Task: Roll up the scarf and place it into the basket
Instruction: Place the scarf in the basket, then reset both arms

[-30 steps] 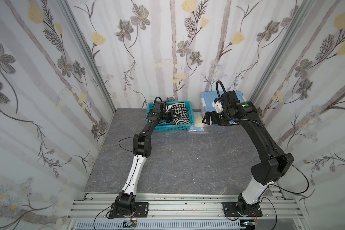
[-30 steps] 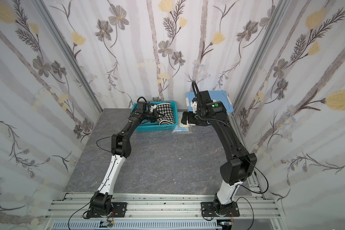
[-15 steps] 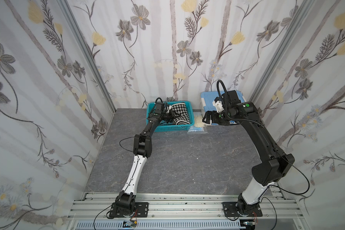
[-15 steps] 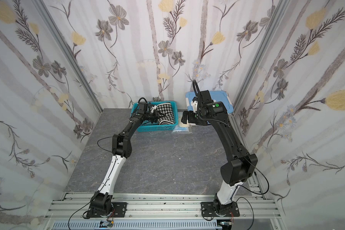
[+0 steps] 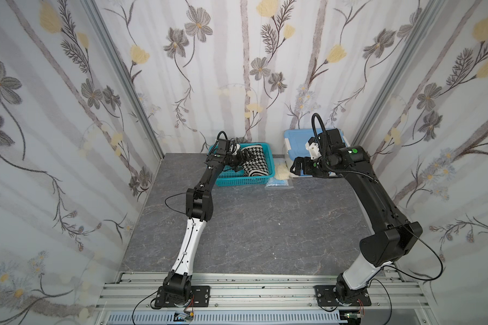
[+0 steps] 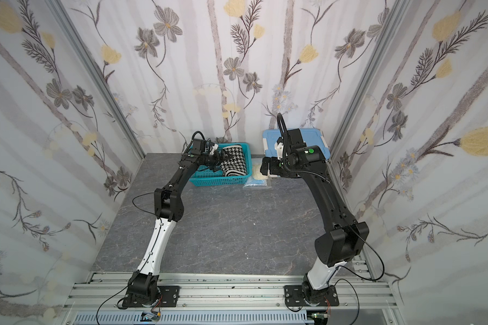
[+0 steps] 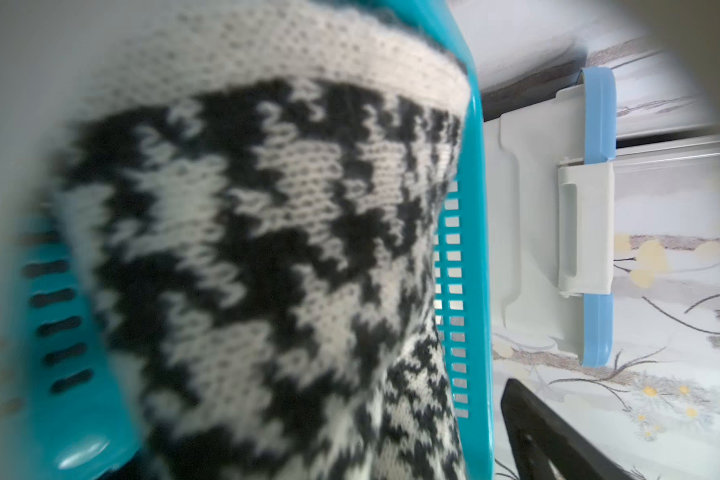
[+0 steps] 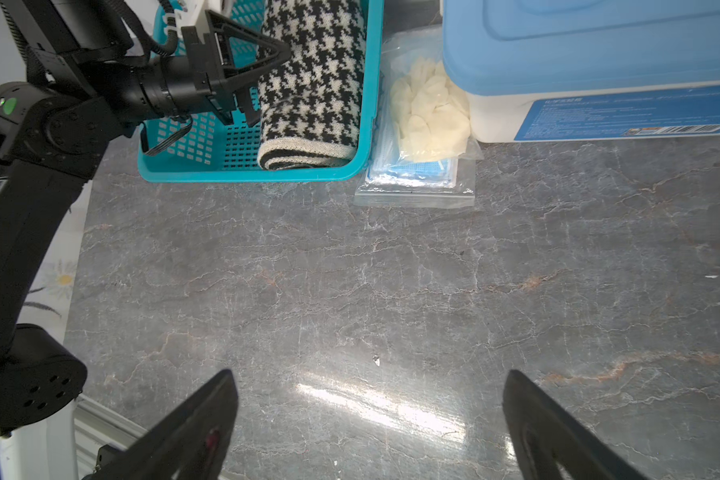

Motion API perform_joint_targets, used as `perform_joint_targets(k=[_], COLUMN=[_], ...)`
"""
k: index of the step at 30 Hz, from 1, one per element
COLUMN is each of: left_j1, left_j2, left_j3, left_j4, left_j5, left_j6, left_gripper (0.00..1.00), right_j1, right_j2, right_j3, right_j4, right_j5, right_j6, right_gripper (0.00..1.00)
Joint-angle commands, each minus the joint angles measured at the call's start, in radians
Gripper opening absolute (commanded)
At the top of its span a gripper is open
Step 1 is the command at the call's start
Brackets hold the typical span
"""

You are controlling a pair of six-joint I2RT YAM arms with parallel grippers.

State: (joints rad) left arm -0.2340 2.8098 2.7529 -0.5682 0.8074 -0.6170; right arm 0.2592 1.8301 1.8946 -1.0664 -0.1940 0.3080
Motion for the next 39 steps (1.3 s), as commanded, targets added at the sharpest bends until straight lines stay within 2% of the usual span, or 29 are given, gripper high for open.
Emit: perform_joint_targets(k=[1,4,8,11,15,16,20,22,25,27,30,33,36,39], left_j1=[0.016,0.022,0.022,0.015,0.018,0.02,0.021,0.024,0.032,0.04,0.052,0.07,0.118,0.155], left_j2=[-0.201,-0.326,-0.459,-0.629,-0.898,-0.962,-1.244,-1.415,-1.619,-1.704,-1.746,-1.684,-1.567,-1.448], left_j3=[-0.077,-0.206,-0.207,-0.315,-0.587,-0.66,-0.971,-1.2,-1.494,-1.671,-1.921,-2.106,-2.164,-2.198], left_j4=[-0.183,-0.209,-0.318,-0.37,-0.335,-0.325,-0.228,-0.081,0.126,0.284,0.553,0.809,0.942,1.065], left_j5=[-0.067,-0.085,-0.071,-0.116,-0.18,-0.218,-0.392,-0.54,-0.764,-0.823,-0.866,-0.883,-0.953,-0.946], left_j6=[0.176,0.263,0.332,0.419,0.449,0.442,0.468,0.483,0.487,0.544,0.631,0.709,0.641,0.631], left_gripper=[1.0,1.0,1.0,1.0,1.0,1.0,1.0,1.0,1.0,1.0,1.0,1.0,1.0,1.0], right_j1=[-0.005,-0.009,-0.016,-0.016,-0.042,-0.046,-0.051,-0.052,-0.063,-0.066,-0.087,-0.115,-0.131,-0.175], right_j2=[-0.037,-0.087,-0.18,-0.249,-0.304,-0.318,-0.403,-0.462,-0.541,-0.581,-0.589,-0.536,-0.492,-0.466], right_j3=[-0.01,-0.055,-0.09,-0.146,-0.254,-0.278,-0.425,-0.546,-0.781,-0.945,-1.144,-1.175,-1.182,-1.227], right_j4=[0.056,0.065,0.095,0.125,0.196,0.216,0.354,0.474,0.754,0.962,1.213,1.281,1.307,1.394], right_j5=[0.1,0.132,0.114,0.158,0.195,0.253,0.42,0.516,0.513,0.45,0.402,0.342,0.311,0.258], right_j6=[-0.036,-0.043,-0.037,-0.045,-0.006,0.027,0.078,0.118,0.04,-0.082,-0.191,-0.256,-0.322,-0.327], right_gripper=[1.0,1.0,1.0,1.0,1.0,1.0,1.0,1.0,1.0,1.0,1.0,1.0,1.0,1.0])
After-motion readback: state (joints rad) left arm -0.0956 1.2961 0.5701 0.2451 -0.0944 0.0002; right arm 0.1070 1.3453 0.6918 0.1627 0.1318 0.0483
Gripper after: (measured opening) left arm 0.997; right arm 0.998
